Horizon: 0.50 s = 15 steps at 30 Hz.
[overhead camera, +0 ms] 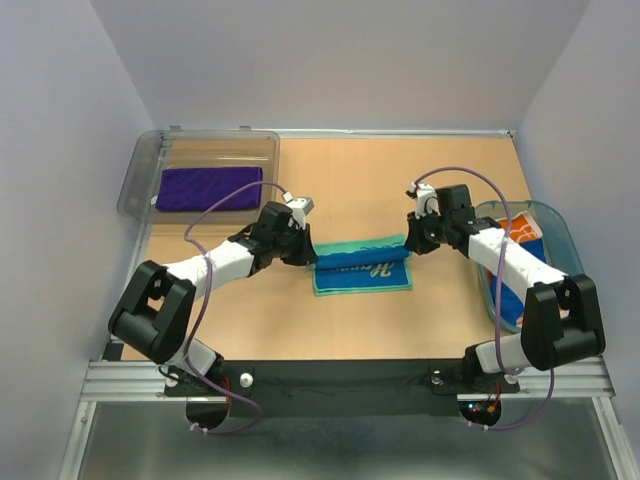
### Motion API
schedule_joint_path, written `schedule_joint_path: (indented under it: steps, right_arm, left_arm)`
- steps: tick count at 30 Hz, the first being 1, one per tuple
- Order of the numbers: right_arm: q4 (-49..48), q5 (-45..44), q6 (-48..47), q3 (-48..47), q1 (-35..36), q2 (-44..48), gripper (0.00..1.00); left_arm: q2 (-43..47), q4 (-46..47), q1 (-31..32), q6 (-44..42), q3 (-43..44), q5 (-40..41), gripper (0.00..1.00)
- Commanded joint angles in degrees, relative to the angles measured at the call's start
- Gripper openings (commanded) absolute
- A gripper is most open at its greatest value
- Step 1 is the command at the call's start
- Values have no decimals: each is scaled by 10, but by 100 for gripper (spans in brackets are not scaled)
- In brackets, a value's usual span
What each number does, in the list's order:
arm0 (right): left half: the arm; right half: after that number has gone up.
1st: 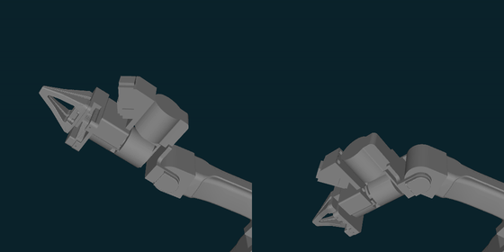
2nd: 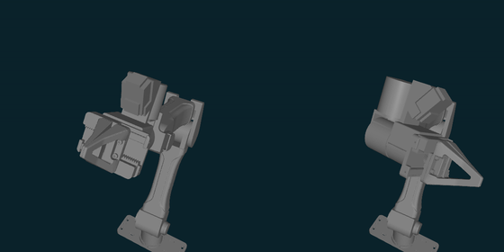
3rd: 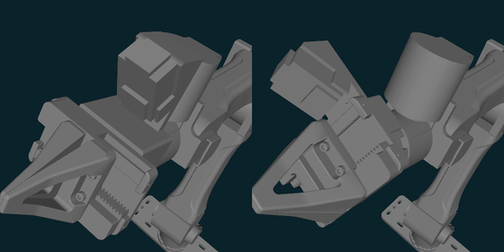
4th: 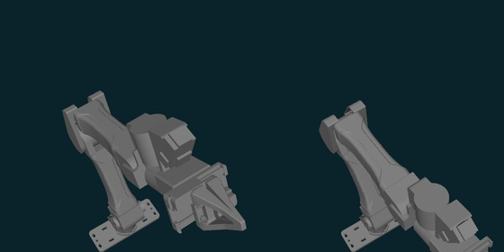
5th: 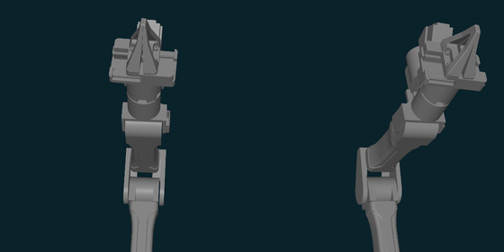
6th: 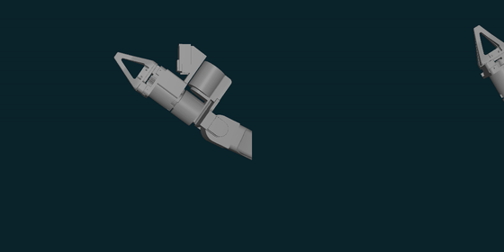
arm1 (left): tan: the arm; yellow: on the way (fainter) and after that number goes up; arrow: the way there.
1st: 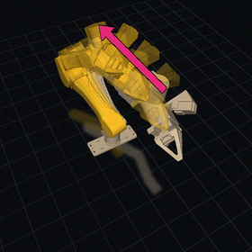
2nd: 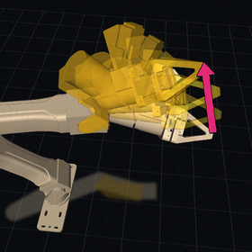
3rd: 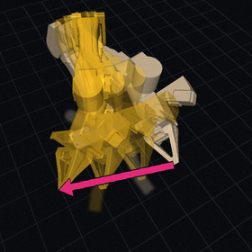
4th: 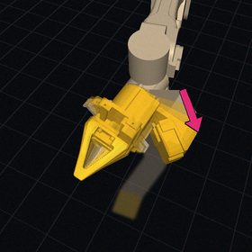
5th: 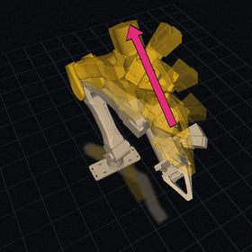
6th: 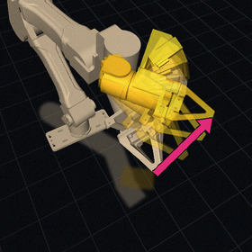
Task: Fold and stack the towels
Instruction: Fold the towel
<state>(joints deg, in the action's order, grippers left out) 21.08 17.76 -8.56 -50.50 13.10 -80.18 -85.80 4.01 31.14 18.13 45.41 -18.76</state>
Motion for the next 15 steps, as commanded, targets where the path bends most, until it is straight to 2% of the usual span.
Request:
schedule_joint_path:
  steps: [1, 15]
  right_arm:
    - [-3, -26, 25, 16, -4, 14, 1]
    - [-3, -40, 77, 32, -4, 57, 0]
  left_arm:
    - [45, 6, 4, 9, -17, 26, 0]
    - [92, -18, 16, 16, -28, 35, 0]
